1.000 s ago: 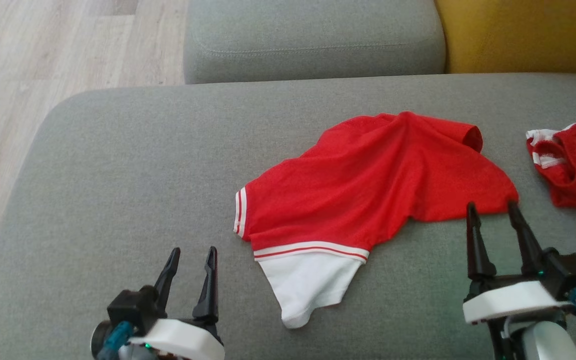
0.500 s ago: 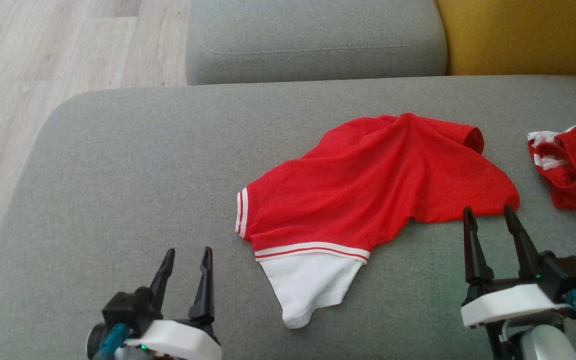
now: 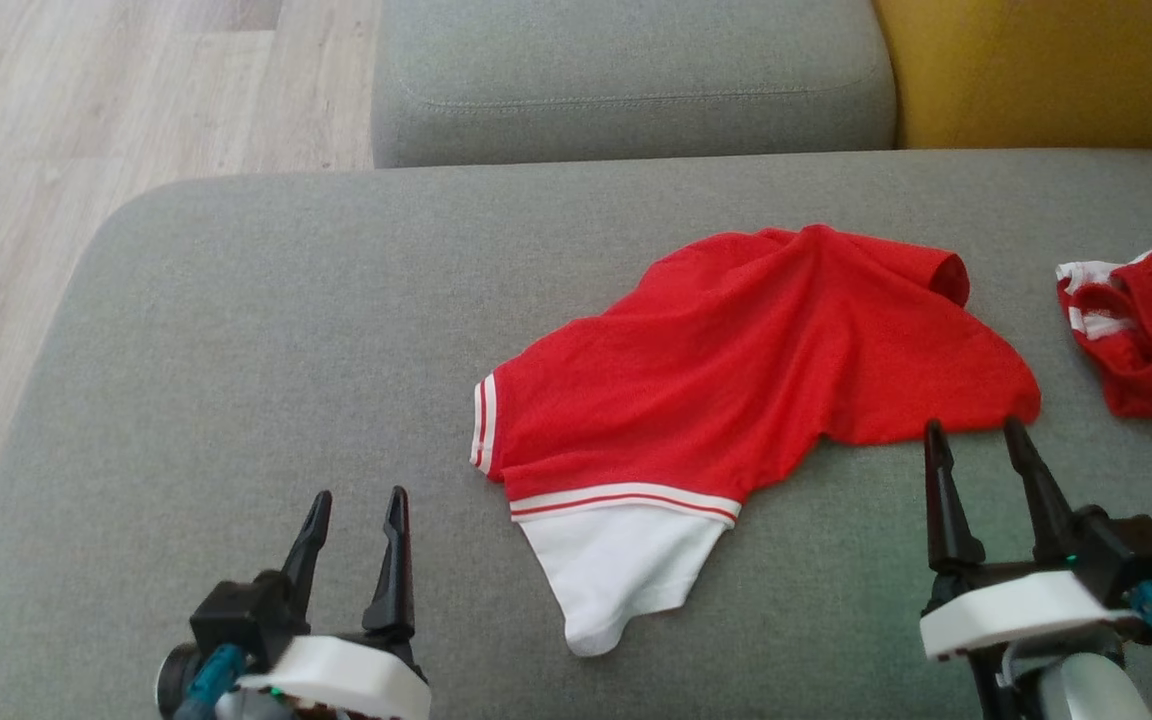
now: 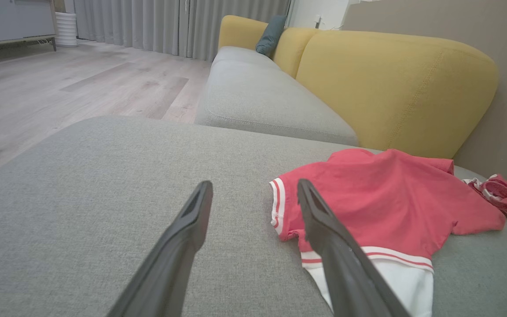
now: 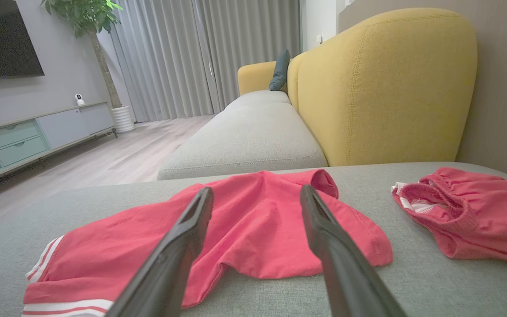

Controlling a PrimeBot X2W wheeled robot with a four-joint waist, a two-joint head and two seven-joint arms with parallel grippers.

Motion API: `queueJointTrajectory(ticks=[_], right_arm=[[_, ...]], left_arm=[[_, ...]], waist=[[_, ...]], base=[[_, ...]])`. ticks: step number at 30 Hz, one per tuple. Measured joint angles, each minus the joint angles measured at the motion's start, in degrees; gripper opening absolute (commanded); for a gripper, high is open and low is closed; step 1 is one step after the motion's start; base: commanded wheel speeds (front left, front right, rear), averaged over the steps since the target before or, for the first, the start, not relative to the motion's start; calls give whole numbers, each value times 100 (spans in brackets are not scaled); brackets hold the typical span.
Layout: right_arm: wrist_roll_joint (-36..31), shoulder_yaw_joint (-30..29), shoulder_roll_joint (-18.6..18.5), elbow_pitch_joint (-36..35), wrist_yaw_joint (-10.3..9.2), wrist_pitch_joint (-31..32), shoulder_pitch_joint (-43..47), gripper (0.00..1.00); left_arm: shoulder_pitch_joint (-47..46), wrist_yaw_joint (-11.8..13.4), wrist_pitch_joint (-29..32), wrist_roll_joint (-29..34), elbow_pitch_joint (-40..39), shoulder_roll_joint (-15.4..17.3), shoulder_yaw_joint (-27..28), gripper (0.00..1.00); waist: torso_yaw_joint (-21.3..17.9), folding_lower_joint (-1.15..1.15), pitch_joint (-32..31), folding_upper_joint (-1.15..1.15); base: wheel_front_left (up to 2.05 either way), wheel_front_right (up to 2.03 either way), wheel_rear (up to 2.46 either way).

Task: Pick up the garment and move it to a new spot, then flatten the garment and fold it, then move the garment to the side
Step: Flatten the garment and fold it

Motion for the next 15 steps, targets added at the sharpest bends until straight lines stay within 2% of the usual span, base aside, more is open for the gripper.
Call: queueJointTrajectory(ticks=[6,10,15], right_arm=[[9,10,0,62,0,0,-1,100],[9,10,0,67,0,0,-2,100],[9,9,0,86,0,0,-7,100]], left_arm=[[-4,-25,0,37,92,0,-49,100],[-3,-168,31,27,279,0,-276,100],[-5,-499,456,-229,509,0,-833,100]], waist=[[-10,0,34,0],[-29,0,75,0],[-89,0,193,0]], base=[[0,0,0],[0,0,0],[0,0,0]])
